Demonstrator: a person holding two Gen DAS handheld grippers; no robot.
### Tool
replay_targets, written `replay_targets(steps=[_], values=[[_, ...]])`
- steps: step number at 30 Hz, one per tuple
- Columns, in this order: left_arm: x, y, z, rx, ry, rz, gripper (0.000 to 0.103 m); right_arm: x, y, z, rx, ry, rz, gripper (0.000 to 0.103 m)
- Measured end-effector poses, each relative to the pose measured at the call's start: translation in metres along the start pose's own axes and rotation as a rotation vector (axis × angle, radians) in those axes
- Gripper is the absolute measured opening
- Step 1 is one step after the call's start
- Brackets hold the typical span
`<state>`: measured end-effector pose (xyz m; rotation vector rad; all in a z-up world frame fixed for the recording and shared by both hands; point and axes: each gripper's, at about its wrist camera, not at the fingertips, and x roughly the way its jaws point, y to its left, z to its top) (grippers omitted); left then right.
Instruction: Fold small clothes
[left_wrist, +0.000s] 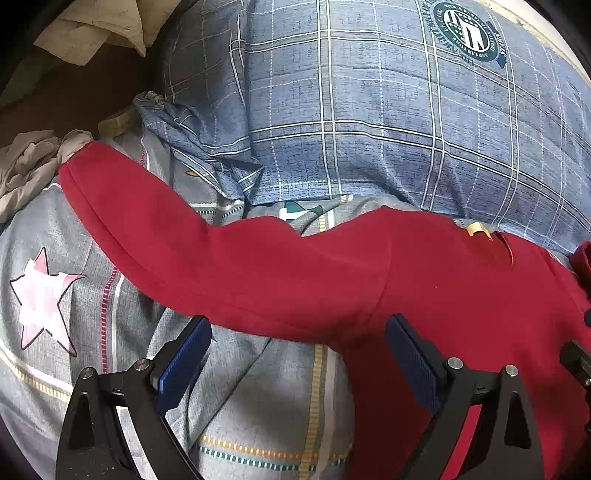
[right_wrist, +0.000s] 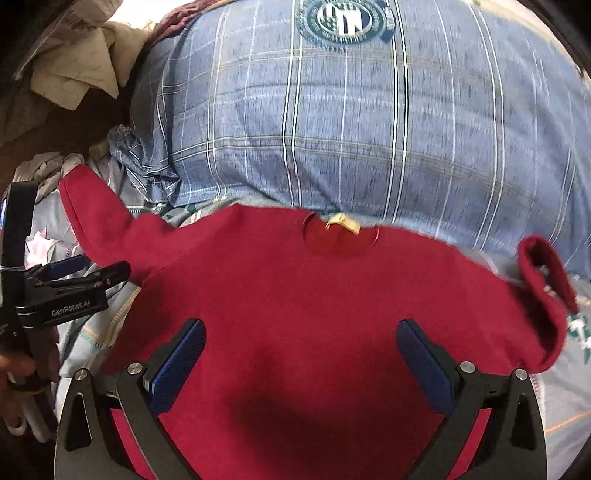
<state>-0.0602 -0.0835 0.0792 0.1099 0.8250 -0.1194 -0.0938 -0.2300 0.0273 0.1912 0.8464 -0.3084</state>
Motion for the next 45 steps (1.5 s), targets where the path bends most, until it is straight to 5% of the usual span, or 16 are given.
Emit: replay_targets(steps=[45], values=[[0.012,0.013,-0.006,-0.057,0.028,0.031,0.095,0.022,0.003,-0.009,0.015,0.08,0.029,0.103]])
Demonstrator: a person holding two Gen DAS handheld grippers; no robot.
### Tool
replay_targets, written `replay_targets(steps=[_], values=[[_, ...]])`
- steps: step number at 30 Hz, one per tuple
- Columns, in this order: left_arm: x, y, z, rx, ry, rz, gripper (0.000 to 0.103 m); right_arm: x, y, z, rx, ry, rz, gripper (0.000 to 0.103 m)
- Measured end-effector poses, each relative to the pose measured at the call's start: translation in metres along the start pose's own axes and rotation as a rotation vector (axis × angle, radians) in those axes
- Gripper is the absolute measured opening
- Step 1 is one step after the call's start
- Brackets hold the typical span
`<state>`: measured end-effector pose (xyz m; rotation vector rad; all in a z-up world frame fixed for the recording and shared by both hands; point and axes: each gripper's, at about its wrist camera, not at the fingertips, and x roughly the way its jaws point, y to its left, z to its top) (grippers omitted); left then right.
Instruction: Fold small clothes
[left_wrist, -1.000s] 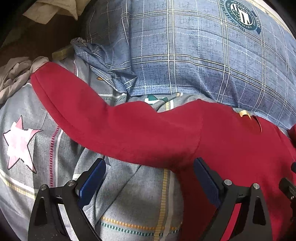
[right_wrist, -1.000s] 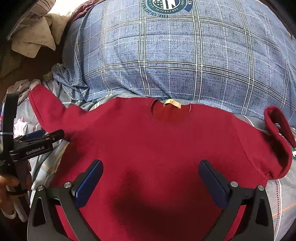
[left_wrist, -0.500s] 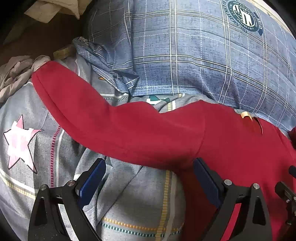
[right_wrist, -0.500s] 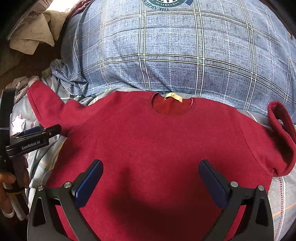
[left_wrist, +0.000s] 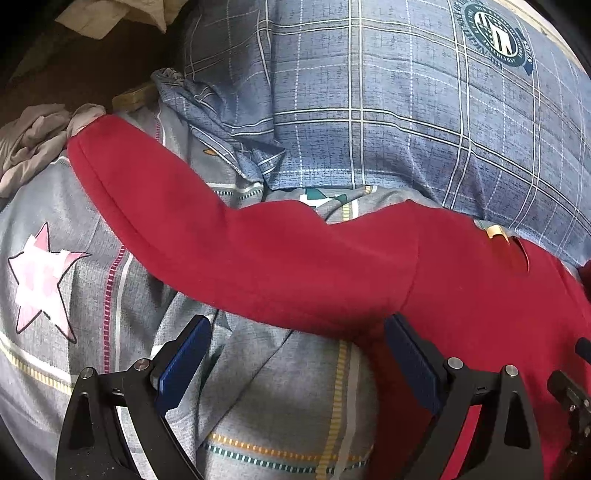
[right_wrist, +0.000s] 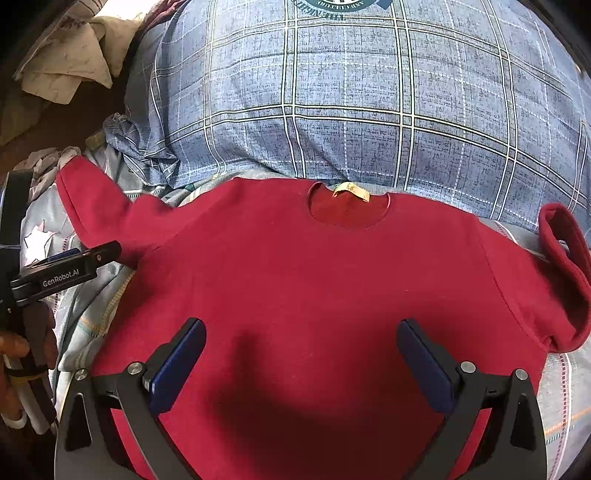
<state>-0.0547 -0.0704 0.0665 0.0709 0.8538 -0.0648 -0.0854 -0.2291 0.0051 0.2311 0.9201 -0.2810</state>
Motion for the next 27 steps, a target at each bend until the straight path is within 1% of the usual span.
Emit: replay_targets(steps=[11,18,27], values=[[0.0025,0.0025,0.0002,-0.008,0.008,-0.001,0.095,0.0019,0.0002,-0.0011,0.001,0.009,0.003,0.103],[0.0038,0.0033,0.0013,-0.009,0.01,-0.002,0.095,0.0077,-0.0018,-0.0033,0.008,0.03,-0.001,0.103],[0.0038,0.0035,0.0004,-0.005,0.013,-0.003,0.095,0.0074,0.0012,-0.0036,-0.001,0.024,0.001,0.103]])
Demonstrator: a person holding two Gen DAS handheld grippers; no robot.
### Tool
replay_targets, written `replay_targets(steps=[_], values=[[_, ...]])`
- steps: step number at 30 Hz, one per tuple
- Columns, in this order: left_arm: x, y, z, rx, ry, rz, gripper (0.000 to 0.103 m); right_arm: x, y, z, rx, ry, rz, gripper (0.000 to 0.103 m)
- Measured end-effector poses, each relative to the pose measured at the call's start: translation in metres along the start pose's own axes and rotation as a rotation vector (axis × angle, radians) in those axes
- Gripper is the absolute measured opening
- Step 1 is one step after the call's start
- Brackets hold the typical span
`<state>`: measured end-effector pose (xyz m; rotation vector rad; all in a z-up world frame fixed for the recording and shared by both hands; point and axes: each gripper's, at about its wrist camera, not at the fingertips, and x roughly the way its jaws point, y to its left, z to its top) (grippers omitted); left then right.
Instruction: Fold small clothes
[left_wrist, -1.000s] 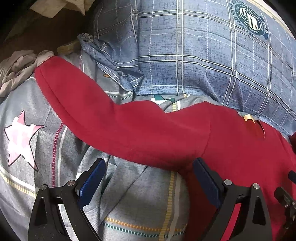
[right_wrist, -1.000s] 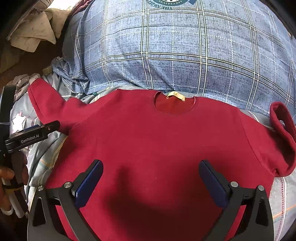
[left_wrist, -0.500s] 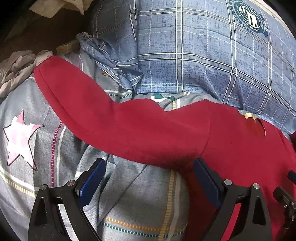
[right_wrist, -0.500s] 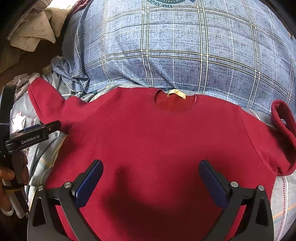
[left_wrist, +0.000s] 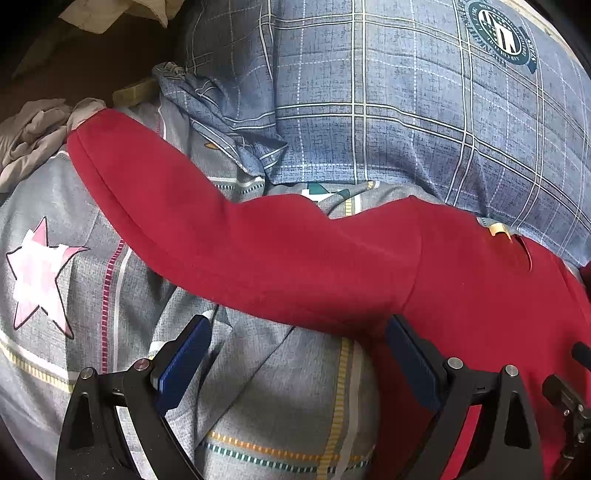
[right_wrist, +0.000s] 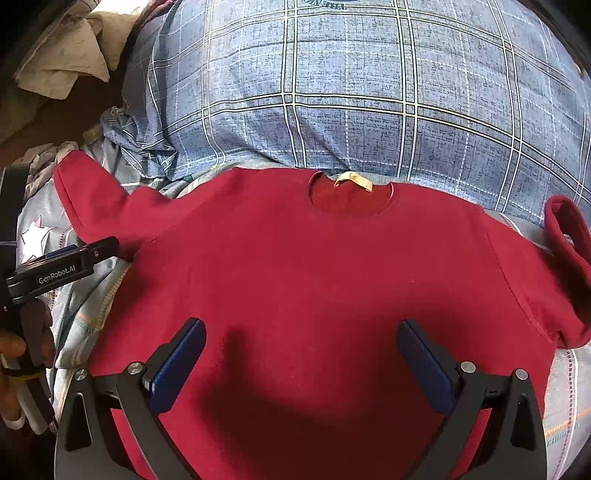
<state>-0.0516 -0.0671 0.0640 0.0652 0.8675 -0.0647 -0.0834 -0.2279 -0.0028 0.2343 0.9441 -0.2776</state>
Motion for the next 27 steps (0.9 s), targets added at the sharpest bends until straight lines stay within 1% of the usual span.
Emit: replay_targets(steps=[6,9,12,14,16,18,21,23,25,27], values=[[-0.001,-0.001,0.0,0.0,-0.001,-0.002,0.095,-0.001,-0.001,0.0,0.005,-0.003,-0.01,0.103],[-0.006,0.004,0.003,-0.017,0.0,-0.027,0.095,-0.002,-0.001,0.001,0.004,-0.007,-0.016,0.103],[-0.019,0.023,0.014,-0.071,-0.021,-0.071,0.095,-0.002,-0.001,0.001,0.0,-0.002,-0.018,0.103],[-0.027,0.042,0.025,-0.11,-0.043,-0.059,0.095,-0.002,-0.001,0.0,0.0,-0.001,-0.019,0.103],[-0.035,0.066,0.039,-0.159,-0.079,-0.005,0.095,-0.002,-0.002,0.001,0.006,-0.002,-0.015,0.103],[-0.039,0.095,0.055,-0.213,-0.112,0.064,0.095,-0.001,-0.003,0.001,0.021,0.0,-0.001,0.103],[-0.033,0.13,0.079,-0.258,-0.13,0.165,0.095,0.0,-0.005,0.001,0.032,0.006,0.008,0.103],[-0.022,0.149,0.096,-0.262,-0.128,0.269,0.086,0.0,-0.005,0.0,0.031,0.009,0.007,0.103],[-0.009,0.16,0.111,-0.251,-0.115,0.371,0.079,0.002,-0.004,-0.001,0.032,0.015,0.009,0.103],[0.003,0.166,0.123,-0.236,-0.102,0.431,0.079,0.006,-0.004,-0.001,0.037,0.026,0.016,0.103]])
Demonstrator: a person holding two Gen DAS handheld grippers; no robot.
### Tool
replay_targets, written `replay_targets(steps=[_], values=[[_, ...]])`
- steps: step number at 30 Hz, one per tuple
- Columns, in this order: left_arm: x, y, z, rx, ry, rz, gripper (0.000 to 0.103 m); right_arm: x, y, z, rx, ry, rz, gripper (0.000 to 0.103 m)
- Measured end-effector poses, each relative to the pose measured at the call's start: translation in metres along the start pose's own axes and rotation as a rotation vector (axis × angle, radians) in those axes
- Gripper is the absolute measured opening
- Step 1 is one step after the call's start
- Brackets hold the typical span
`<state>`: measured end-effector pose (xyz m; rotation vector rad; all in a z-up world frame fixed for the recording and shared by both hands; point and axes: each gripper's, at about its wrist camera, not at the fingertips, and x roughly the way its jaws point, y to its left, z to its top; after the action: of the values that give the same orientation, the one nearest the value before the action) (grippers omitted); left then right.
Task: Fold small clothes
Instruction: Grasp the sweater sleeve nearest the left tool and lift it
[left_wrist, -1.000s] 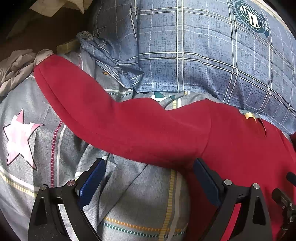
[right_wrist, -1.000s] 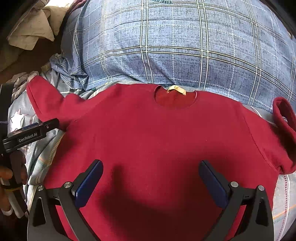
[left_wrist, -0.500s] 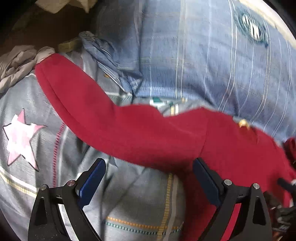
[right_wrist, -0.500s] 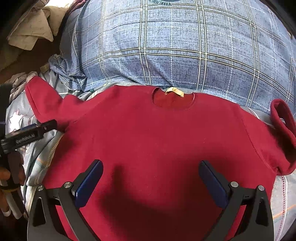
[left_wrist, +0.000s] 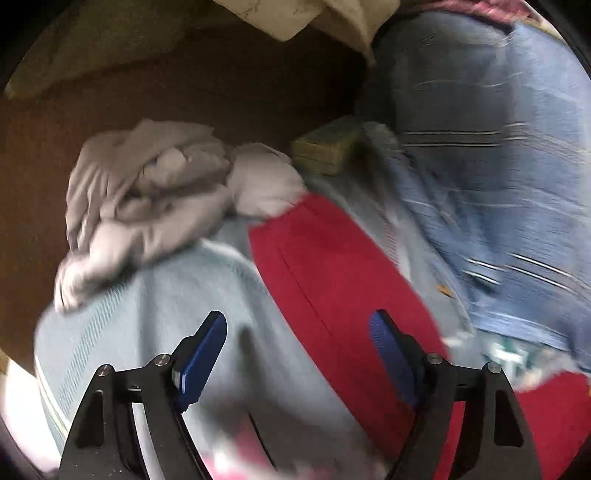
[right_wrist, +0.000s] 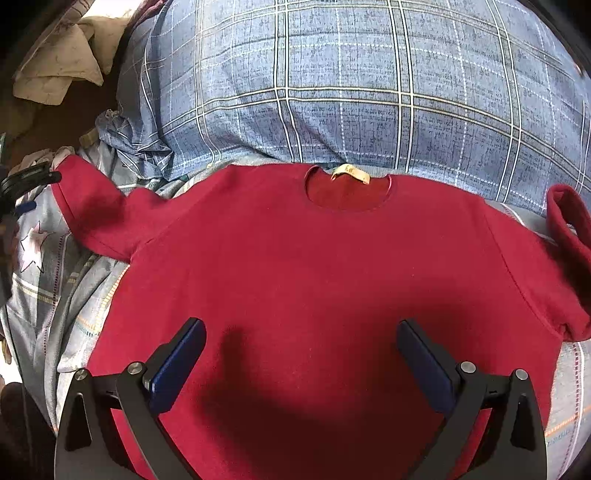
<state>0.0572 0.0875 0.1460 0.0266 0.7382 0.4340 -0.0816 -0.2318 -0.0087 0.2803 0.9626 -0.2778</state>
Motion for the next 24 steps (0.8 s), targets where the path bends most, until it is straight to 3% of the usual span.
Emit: replay_targets(steps=[3,5,6,9,10,11,13,16,20,24], values=[[0.028,-0.011,0.009,0.013,0.059,0.032,0.079,0.004,0.003,0.0,-0.006,0.004,-0.004,0.103],[0.035,-0.021,0.015,0.049,0.023,0.064,0.079,0.006,0.006,0.001,-0.019,0.007,-0.001,0.103],[0.037,-0.025,0.016,0.056,0.018,0.041,0.078,0.005,0.006,0.001,-0.021,0.007,0.001,0.103],[0.038,-0.027,0.019,0.068,-0.015,-0.026,0.042,0.005,0.006,0.0,-0.018,0.006,0.008,0.103],[0.038,-0.025,0.021,0.063,-0.014,-0.054,0.018,0.004,0.005,0.0,-0.013,0.005,0.011,0.103],[0.04,-0.022,0.022,0.046,0.002,-0.095,0.01,0.004,0.004,0.0,-0.005,0.005,0.016,0.103],[0.036,-0.01,0.025,0.002,0.024,-0.135,0.009,0.004,0.002,0.001,0.009,0.006,0.025,0.103],[0.001,-0.007,0.021,-0.002,-0.024,-0.223,0.009,0.0,0.002,0.001,0.021,0.002,0.03,0.103],[-0.069,-0.024,0.001,0.05,-0.059,-0.442,0.009,-0.005,0.001,0.004,0.025,-0.013,0.031,0.103],[-0.135,-0.073,-0.025,0.125,-0.07,-0.662,0.009,-0.01,0.0,0.007,0.039,-0.026,0.043,0.103]])
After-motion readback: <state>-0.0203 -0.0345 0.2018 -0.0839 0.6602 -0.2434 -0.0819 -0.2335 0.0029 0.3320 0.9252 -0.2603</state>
